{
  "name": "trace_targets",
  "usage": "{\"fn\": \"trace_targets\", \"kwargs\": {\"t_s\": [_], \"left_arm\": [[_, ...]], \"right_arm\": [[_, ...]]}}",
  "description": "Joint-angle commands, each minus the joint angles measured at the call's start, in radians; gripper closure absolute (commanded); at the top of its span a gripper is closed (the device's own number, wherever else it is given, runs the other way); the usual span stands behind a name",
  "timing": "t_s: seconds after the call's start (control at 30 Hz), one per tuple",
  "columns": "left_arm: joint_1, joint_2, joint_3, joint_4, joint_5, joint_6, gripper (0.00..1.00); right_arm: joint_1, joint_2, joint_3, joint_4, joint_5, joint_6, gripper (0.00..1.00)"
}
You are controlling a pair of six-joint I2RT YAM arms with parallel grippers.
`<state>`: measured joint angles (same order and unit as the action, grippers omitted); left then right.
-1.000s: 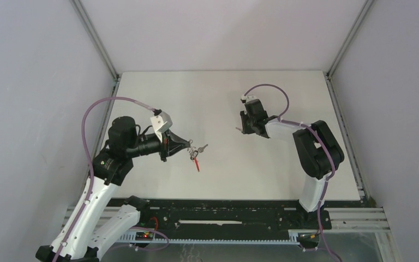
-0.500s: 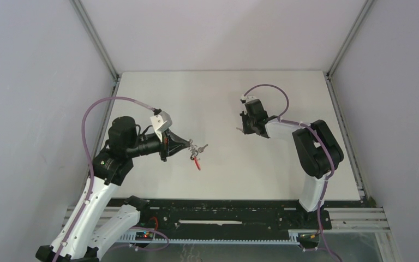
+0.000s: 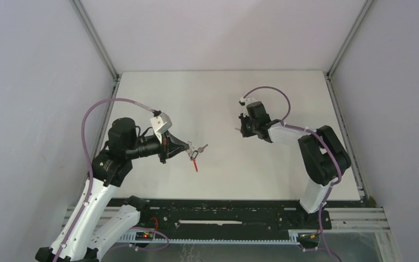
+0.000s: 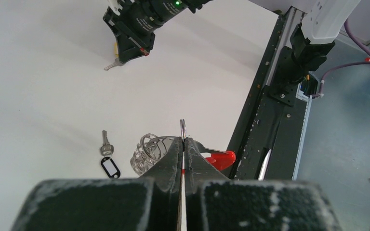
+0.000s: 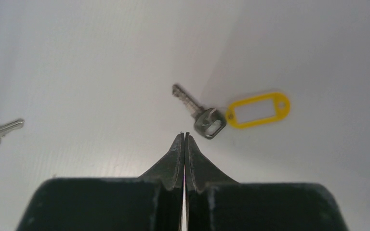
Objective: Put the keys on the keyring
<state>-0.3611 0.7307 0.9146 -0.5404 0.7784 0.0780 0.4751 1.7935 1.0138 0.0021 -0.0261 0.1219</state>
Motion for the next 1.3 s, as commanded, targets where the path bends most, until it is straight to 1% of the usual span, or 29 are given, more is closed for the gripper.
{"fn": "trace_targets", "kwargs": {"t_s": [0.0, 0.17, 0.23, 0.33, 0.4, 0.47, 0.57, 0.83, 1.27], "left_arm": [[0.005, -0.018, 0.050, 0.004, 0.018, -0.003, 1.00], [0.005, -0.024, 0.050, 0.002, 0.025, 0.003, 1.00], [0.005, -0.026, 0.048, 0.001, 0.028, 0.000, 1.00], [0.005, -0.025, 0.049, 0.000, 0.031, -0.003, 1.00], [0.006, -0.028, 0.051, -0.001, 0.034, -0.003, 1.00], [0.005, -0.028, 0.050, -0.001, 0.036, -0.003, 1.00], [0.005, -0.027, 0.048, 0.001, 0.038, -0.006, 1.00], [0.005, -0.017, 0.060, 0.007, 0.038, -0.004, 1.00], [0.005, -0.003, 0.065, 0.017, 0.041, -0.006, 1.00]], "right_arm": [[0.059, -0.082, -0.065, 0.057, -0.035, 0.056, 1.00], [0.136, -0.127, -0.169, 0.131, 0.017, 0.131, 1.00], [0.130, -0.138, -0.172, 0.134, 0.069, 0.141, 0.85], [0.059, -0.163, -0.170, 0.156, 0.075, 0.161, 0.63], [0.020, -0.172, -0.153, 0.158, 0.075, 0.159, 0.55], [-0.006, -0.160, -0.116, 0.137, 0.077, 0.146, 0.51], [-0.032, -0.119, -0.061, 0.109, 0.083, 0.134, 0.48], [-0.062, 0.003, 0.032, 0.077, 0.069, 0.132, 0.47], [-0.076, 0.070, 0.049, 0.073, 0.037, 0.122, 0.49]]}}
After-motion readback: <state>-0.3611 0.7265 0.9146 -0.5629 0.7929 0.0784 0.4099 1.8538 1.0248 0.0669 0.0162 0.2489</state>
